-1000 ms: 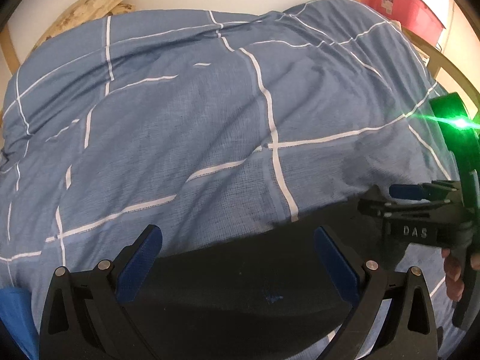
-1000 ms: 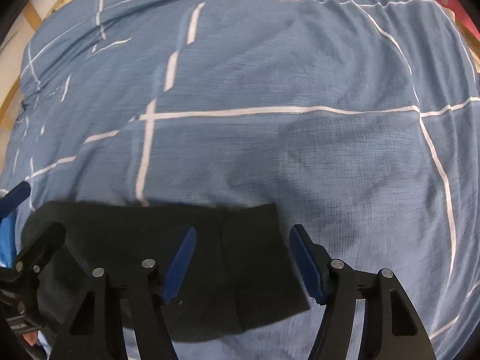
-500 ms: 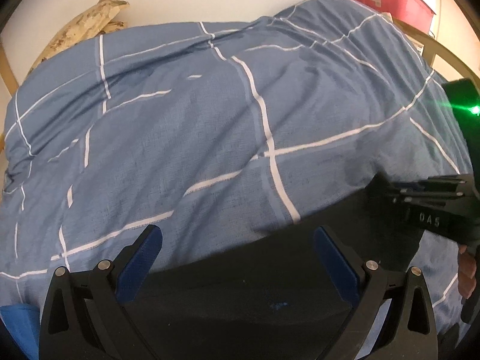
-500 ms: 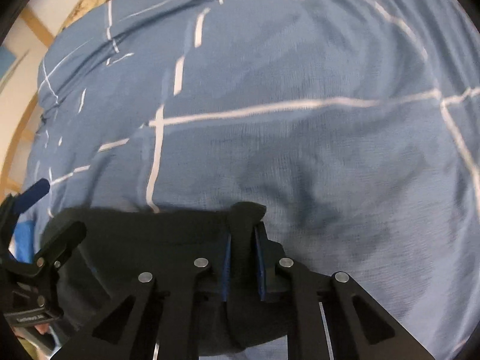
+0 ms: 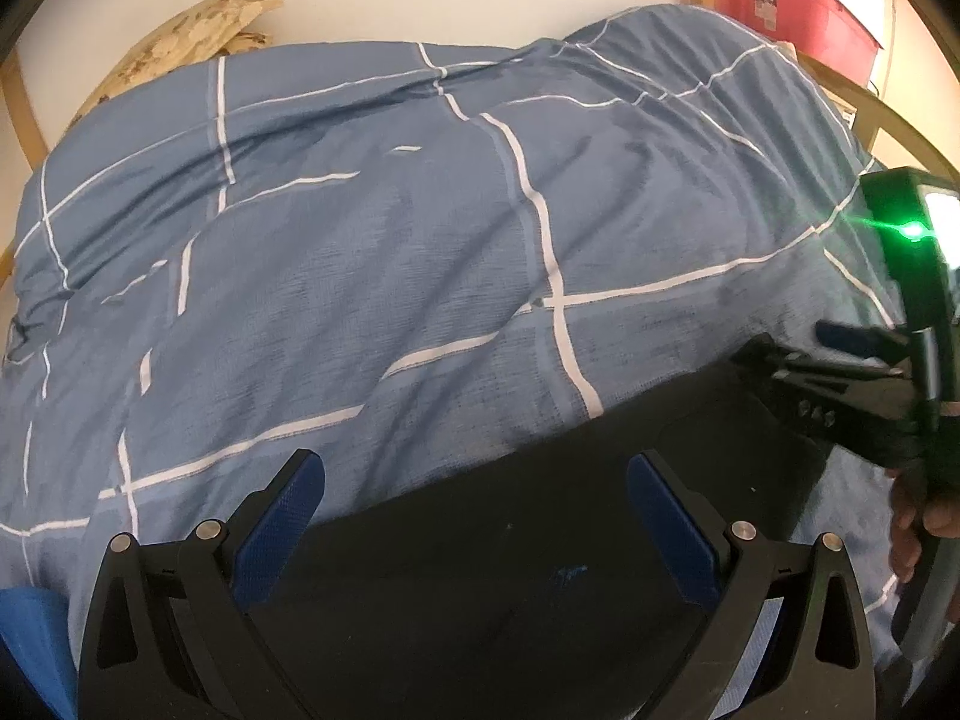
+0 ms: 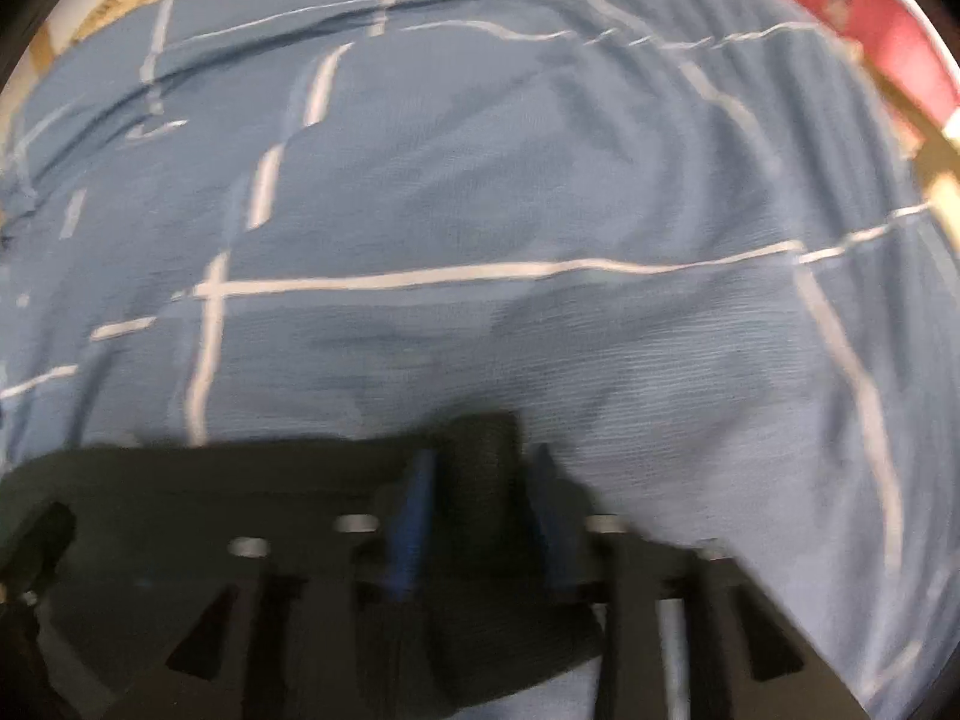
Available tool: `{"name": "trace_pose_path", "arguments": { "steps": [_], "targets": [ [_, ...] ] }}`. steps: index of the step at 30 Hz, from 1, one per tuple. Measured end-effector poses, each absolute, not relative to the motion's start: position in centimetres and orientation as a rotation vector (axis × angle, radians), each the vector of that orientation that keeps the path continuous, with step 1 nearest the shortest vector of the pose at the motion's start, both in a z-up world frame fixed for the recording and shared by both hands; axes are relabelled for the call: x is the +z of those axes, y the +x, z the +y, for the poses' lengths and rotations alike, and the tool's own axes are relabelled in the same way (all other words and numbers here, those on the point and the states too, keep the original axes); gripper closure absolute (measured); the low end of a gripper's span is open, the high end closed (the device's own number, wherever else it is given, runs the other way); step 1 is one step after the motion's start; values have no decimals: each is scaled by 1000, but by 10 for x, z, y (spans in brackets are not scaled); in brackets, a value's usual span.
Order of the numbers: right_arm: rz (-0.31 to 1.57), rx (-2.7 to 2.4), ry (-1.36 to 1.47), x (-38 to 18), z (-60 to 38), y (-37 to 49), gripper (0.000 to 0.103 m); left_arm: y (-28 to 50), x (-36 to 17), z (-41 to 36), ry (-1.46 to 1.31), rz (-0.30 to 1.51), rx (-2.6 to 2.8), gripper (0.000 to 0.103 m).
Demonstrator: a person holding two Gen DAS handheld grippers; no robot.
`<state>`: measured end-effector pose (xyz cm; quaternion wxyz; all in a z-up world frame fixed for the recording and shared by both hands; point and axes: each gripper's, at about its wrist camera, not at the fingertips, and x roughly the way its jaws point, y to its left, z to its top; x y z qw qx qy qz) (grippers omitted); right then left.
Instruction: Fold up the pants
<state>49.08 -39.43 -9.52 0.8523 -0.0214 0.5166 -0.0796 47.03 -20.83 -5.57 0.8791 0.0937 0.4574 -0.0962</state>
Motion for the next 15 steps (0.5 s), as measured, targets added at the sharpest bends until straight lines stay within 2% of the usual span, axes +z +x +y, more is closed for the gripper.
{"name": "trace_pose_path", "arguments": {
  "steps": [6,8,10,15],
  "targets": [
    [983,-163,-15,-42,-380,432,48,425,-26,-191,164,904,-255,0],
    [932,-136,20,-24,-370,405,45,396,-9,-180,140,865,-287,0],
    [875,-107,32,-5,-360,376,35,374,6,-169,107,843,-308,0],
    [790,-39,15,29,-349,311,35,310,40,-142,57,805,-328,0]
  ]
}}
